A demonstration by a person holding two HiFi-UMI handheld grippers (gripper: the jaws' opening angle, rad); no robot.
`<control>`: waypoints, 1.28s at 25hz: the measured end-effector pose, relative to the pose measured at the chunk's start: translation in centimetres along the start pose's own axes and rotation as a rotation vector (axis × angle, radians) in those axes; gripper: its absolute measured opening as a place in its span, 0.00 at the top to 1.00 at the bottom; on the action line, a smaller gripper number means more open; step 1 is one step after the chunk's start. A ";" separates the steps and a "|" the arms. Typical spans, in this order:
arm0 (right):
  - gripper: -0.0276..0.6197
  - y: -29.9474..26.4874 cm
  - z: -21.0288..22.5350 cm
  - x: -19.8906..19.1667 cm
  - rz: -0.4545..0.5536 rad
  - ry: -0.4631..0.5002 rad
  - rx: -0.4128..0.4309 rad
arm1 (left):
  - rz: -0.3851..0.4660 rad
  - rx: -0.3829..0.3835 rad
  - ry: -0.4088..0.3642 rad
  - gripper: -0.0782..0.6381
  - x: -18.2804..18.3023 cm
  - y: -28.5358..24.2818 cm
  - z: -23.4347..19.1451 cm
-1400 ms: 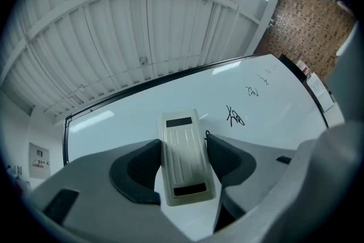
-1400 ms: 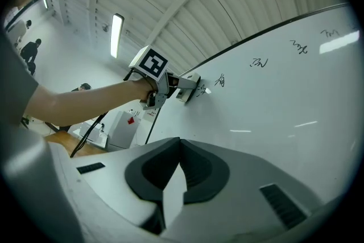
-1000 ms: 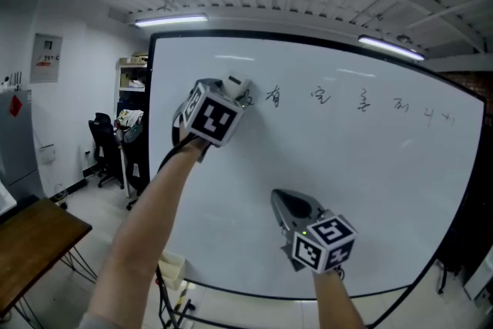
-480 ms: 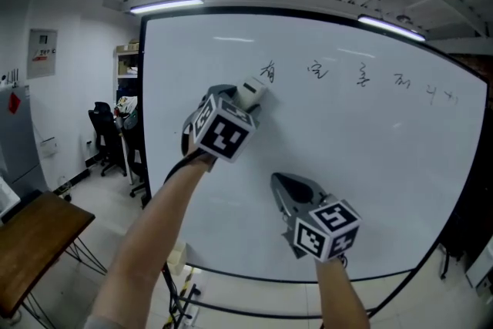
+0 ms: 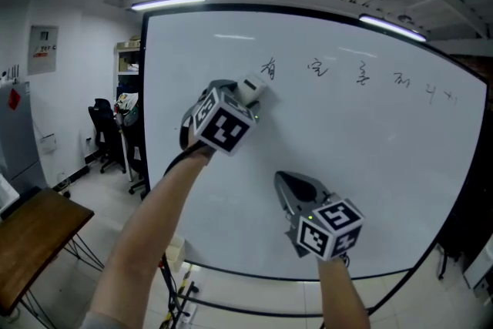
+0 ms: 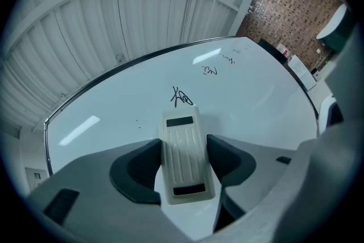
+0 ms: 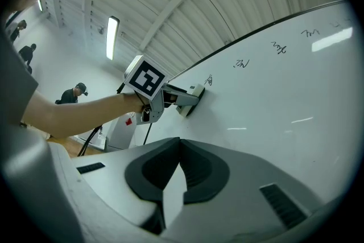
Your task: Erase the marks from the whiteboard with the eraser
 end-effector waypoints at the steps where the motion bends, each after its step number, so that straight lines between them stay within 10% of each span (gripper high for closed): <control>1: 0.96 0.1 0.1 0.0 0.000 0.000 -0.002 | -0.003 0.011 -0.006 0.53 0.1 0.0 -0.5; 15: 0.96 2.0 1.9 -0.2 -0.019 0.005 -0.064 | 0.003 0.070 0.109 0.53 0.5 -0.3 -8.3; 32: 0.96 1.1 0.5 -0.1 -0.019 -0.001 -0.021 | -0.003 0.112 0.103 0.53 -0.2 0.3 -7.0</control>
Point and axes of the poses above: the fingertips, and each gripper's own axes: y backward along the fingers, z to its right, x out of its top, the point moved 8 cm from there along y, backward along the fingers, and after that the axes turned 12 degrees about -y, right-handed, at the moved point
